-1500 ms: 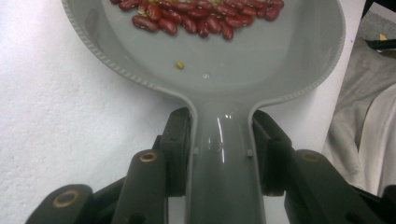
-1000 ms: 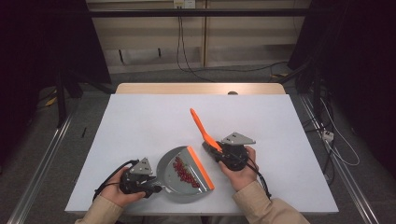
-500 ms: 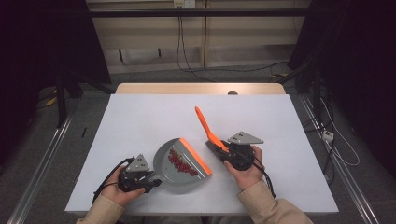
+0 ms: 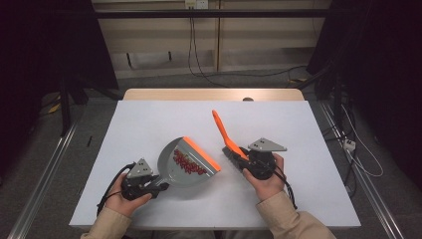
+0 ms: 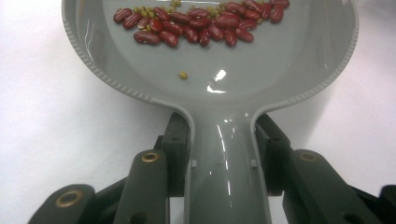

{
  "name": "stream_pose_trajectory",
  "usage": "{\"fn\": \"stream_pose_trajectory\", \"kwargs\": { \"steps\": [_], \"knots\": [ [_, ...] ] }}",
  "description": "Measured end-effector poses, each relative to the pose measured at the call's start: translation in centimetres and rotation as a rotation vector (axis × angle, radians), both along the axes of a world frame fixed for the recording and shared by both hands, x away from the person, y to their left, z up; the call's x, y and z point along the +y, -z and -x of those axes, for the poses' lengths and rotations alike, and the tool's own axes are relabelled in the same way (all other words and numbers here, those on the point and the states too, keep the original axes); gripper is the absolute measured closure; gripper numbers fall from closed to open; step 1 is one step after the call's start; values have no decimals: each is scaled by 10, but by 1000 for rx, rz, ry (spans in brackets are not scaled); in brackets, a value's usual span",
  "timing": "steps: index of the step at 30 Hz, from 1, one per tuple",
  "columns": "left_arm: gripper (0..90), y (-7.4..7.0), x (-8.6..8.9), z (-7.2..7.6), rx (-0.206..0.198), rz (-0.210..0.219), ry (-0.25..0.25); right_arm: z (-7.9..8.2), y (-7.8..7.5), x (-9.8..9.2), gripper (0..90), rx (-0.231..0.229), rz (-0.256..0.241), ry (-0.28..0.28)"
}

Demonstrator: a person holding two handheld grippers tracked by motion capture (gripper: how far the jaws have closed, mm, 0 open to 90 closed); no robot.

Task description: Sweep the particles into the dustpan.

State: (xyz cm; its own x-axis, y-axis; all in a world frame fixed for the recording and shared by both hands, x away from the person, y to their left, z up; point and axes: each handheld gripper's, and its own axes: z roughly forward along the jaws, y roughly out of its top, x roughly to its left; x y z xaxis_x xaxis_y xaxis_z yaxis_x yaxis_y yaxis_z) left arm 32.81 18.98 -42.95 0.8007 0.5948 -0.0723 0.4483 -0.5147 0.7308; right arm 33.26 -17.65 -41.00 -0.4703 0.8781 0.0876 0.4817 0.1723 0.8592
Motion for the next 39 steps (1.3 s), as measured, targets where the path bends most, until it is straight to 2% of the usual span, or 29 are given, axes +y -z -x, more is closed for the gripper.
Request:
{"fn": "stream_pose_trajectory", "kwargs": {
  "steps": [4,9,10,14,17,23,24,26,39],
  "knots": [
    [635,0,2,-3,-11,9,-38,0,-1,-4,712,-5,-4,6],
    [634,-1,3,-9,-23,-6,-75,-2,-1,-10,712,-11,-1,15],
    [634,-1,3,-10,-12,-1,-82,-2,-1,-11,712,-8,0,17],
    [634,-1,6,-16,-16,16,-123,-3,-1,-14,712,-8,-2,25],
    [634,-2,8,-19,-14,4,-143,-2,-1,-15,711,-7,-2,28],
    [634,-1,12,-25,-22,17,-199,-3,-1,-18,712,-14,-1,36],
    [634,-2,13,-26,-18,9,-201,-4,-1,-19,712,-12,-3,38],
    [634,-1,14,-28,-16,22,-219,-4,0,-20,712,-8,-4,43],
    [635,0,19,-35,-17,26,-259,-4,0,-27,712,-9,-16,54]
  ]
}}
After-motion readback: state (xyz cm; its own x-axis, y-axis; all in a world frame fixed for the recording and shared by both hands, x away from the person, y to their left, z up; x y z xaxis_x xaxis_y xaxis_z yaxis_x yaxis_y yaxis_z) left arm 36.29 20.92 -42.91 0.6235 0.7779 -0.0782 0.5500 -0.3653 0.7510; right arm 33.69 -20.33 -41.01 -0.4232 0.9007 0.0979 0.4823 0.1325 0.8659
